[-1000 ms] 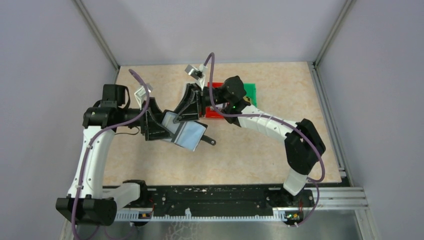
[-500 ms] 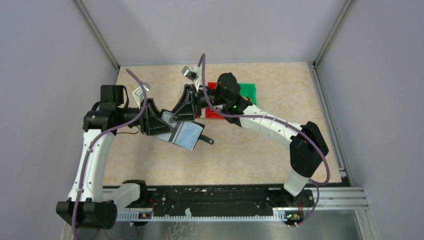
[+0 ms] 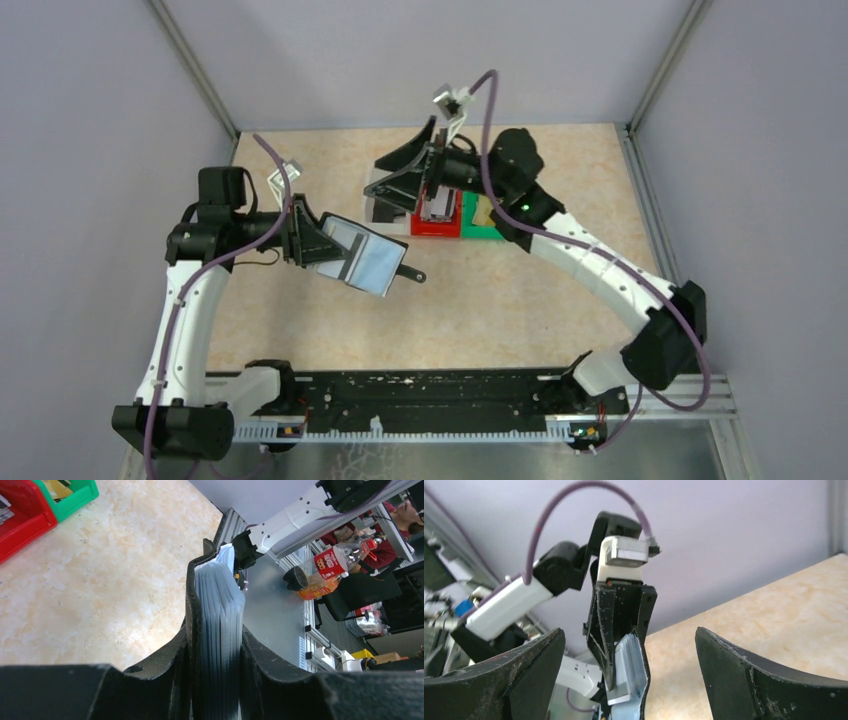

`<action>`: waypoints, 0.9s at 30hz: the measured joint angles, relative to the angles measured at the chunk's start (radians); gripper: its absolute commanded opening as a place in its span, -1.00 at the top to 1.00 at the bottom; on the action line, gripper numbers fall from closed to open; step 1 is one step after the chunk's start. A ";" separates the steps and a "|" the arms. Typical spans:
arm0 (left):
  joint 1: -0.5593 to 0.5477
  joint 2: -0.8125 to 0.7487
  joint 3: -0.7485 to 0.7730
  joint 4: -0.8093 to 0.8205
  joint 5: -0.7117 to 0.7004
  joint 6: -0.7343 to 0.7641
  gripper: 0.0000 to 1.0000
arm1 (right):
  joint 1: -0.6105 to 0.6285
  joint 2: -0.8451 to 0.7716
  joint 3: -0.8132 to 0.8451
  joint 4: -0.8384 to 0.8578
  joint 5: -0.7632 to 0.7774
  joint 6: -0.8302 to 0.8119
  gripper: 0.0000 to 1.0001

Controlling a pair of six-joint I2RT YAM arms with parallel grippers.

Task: Take the credit cards out of the card holder
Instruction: Remove the credit card from the card holder.

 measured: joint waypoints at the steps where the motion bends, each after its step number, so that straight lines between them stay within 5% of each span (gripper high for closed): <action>1: 0.000 0.000 0.000 0.013 -0.008 -0.018 1.00 | -0.014 -0.037 -0.012 -0.010 0.035 0.004 -0.97; 8: 0.000 0.000 -0.015 0.087 -0.061 -0.113 1.00 | -0.097 -0.156 -0.017 -0.277 0.307 0.083 -0.97; 14: 0.000 0.024 -0.015 0.093 -0.101 -0.121 1.00 | -0.233 -0.293 -0.359 -0.202 0.337 0.183 -0.93; 27: 0.000 0.047 -0.015 0.093 -0.165 -0.106 1.00 | 0.125 -0.215 -0.145 -0.323 0.343 0.130 -0.73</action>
